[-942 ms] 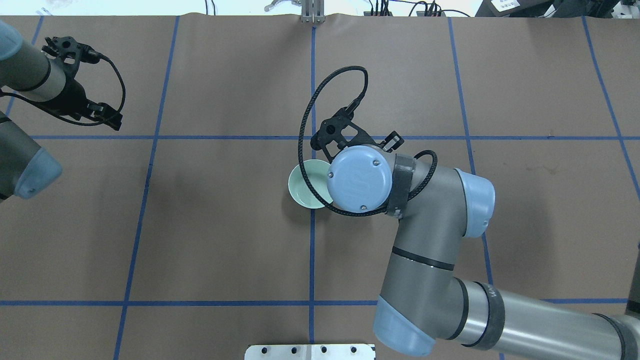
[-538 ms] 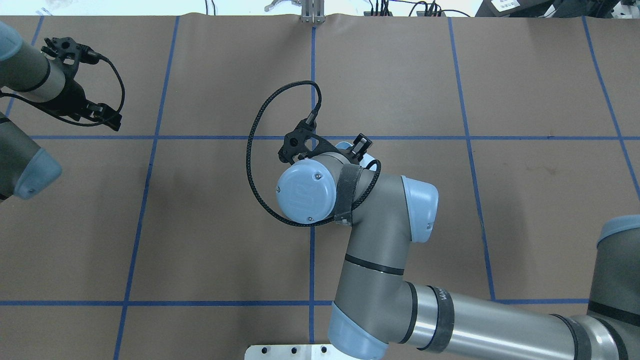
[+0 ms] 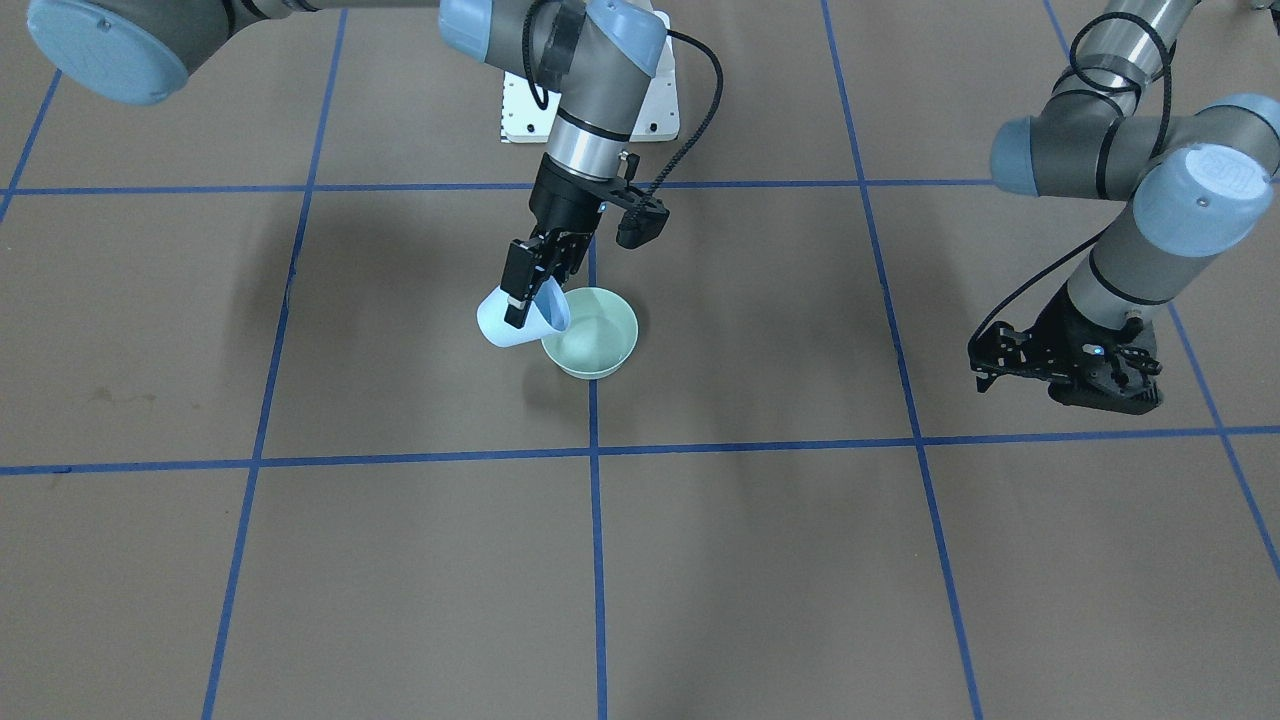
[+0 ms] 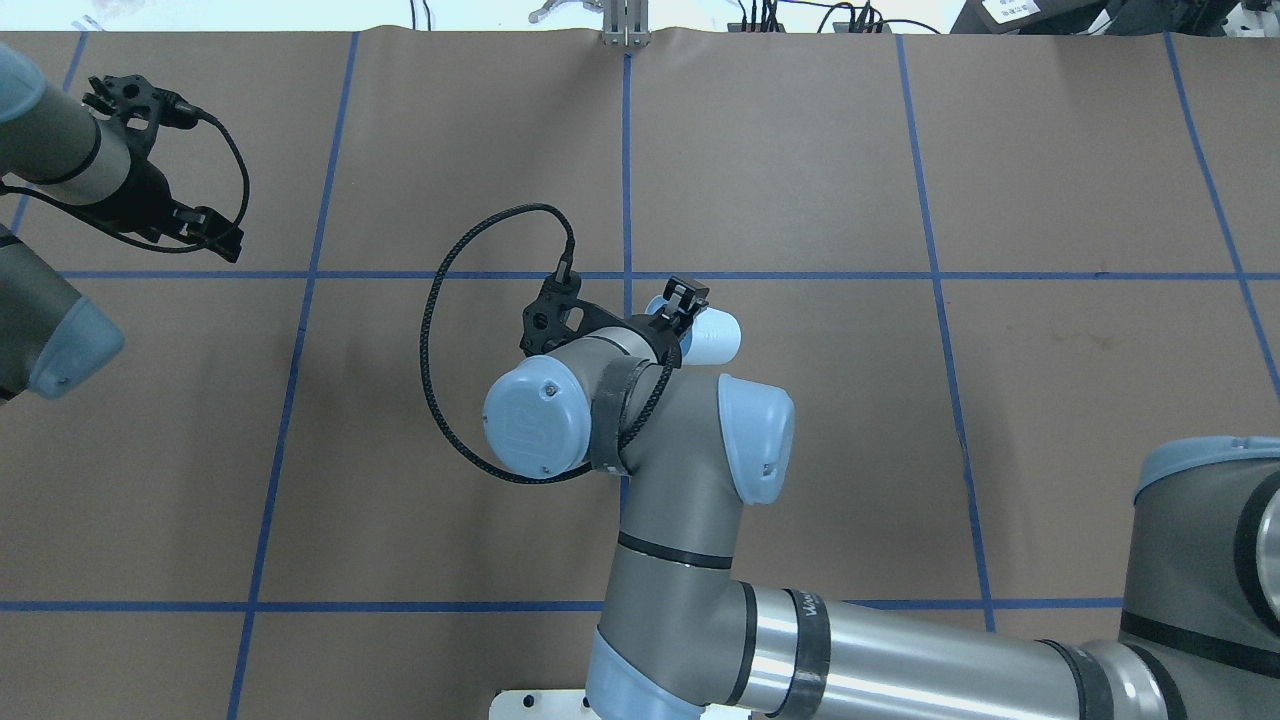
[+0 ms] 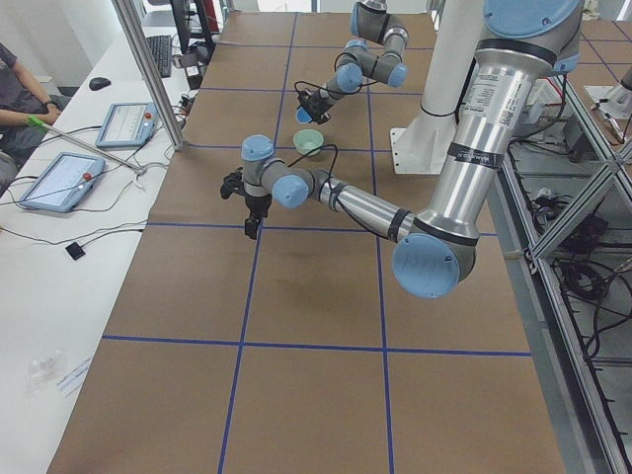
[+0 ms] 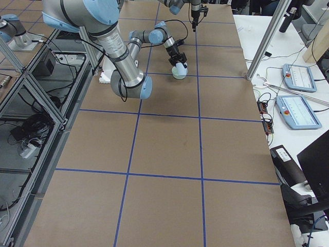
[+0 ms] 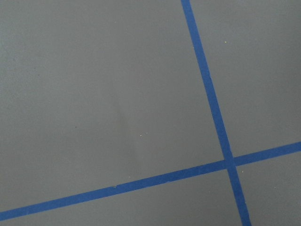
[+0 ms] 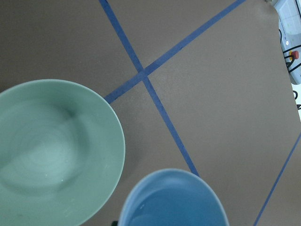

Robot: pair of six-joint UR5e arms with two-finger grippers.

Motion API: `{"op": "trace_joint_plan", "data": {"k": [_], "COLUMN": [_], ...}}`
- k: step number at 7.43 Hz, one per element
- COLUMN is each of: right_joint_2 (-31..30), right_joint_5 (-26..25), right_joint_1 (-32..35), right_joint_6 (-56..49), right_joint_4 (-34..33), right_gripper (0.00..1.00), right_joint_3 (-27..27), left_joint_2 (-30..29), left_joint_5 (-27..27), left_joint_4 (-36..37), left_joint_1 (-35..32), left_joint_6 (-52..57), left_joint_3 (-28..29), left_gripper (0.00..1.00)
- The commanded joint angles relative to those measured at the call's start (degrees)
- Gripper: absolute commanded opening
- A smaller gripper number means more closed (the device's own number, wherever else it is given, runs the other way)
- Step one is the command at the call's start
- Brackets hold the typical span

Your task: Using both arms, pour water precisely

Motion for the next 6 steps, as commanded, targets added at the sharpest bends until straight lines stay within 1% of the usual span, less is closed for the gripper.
{"op": "trace_joint_plan", "data": {"k": [1,2,3,4,6], "right_joint_2": [1.60,1.95,2.39,2.83,3.01], "right_joint_5": [-4.88,-6.21,-7.52,-7.89,-8.94], "right_joint_1": [-1.97,-2.76,-3.29,-3.99,-5.31], "right_joint_6": [-2.42,-2.95,-2.95,-2.95,-2.43], "right_joint_4": [-3.07,-5.43,-7.54,-9.91,-13.00], "right_gripper": [0.15,0.14,0.14,0.12,0.12], "right_joint_3": [-2.92,-4.05,-4.06,-4.06,-4.24], "left_joint_2": [0.00,0.00,0.00,0.00,0.00], "left_joint_5": [0.00,0.00,-0.09,-1.48,-2.02], "left_joint_4": [0.00,0.00,0.00,-0.17,-0.09], "left_joint_1": [0.09,0.00,0.00,0.00,-0.09], "left_joint_6": [-0.02,-0.11,-0.11,-0.11,-0.11], "left_joint_3": [0.06,0.06,0.06,0.06,0.06], "left_gripper": [1.00,1.00,1.00,1.00,1.00]}}
